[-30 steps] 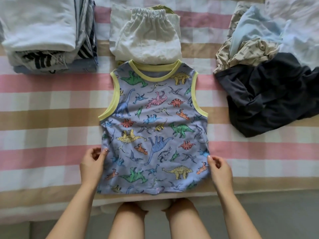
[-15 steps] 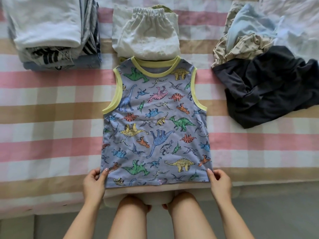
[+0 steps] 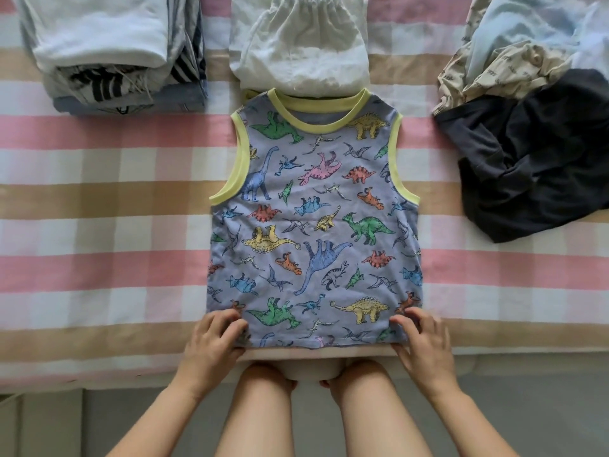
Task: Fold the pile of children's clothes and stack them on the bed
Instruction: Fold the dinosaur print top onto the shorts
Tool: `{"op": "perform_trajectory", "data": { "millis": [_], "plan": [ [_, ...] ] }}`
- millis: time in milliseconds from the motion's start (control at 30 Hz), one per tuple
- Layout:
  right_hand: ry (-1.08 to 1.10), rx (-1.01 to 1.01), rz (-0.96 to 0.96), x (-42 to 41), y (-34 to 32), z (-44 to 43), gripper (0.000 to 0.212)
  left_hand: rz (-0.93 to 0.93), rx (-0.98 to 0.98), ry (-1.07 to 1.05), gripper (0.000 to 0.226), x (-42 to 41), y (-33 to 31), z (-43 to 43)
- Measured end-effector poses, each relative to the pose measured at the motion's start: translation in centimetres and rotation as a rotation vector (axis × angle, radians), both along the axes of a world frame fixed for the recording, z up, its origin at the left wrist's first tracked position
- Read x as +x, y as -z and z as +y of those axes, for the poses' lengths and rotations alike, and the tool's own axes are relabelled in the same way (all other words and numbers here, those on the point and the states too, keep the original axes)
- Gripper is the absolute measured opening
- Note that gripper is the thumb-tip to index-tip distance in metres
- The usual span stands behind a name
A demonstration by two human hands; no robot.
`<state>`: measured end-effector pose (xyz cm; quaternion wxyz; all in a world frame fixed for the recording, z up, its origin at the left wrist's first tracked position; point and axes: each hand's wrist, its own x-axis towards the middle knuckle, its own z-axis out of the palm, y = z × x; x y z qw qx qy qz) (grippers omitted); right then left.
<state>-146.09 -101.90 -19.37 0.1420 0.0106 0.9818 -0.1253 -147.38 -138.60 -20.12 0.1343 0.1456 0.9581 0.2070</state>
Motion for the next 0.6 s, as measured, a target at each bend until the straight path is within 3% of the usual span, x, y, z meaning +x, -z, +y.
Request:
{"op": "perform_trajectory", "data": {
  "millis": [100,167,233,300,400,500,600],
  "plan": [
    [-0.035,0.016,0.047,0.0,0.3,0.4,0.045,0.118,-0.022,0.063,0.036,-0.2,0.2,-0.4],
    [-0.055,-0.001,0.120,-0.3,0.2,1.0,0.013,0.129,-0.006,0.074,0.016,-0.3,0.0,-0.8],
    [-0.036,-0.074,0.123,-1.3,-0.5,1.4,0.024,0.091,0.068,0.001,0.009,-0.8,-0.7,-1.0],
    [0.019,-0.203,0.120,-3.3,-1.6,1.7,0.029,0.008,0.184,-0.128,0.008,-2.3,-1.8,-1.1],
    [0.249,-0.415,0.103,-7.1,-3.3,1.8,0.006,-0.059,0.341,-0.354,0.006,-5.8,-3.5,-1.0],
    [0.527,-0.678,0.072,-11.1,-3.3,2.2,0.027,-0.126,0.515,-0.582,0.030,-10.4,-3.9,-1.1],
    [0.605,-0.836,0.078,-15.8,-3.3,2.1,0.027,-0.156,0.641,-0.702,0.031,-15.6,-3.9,-1.4]
  ]
}}
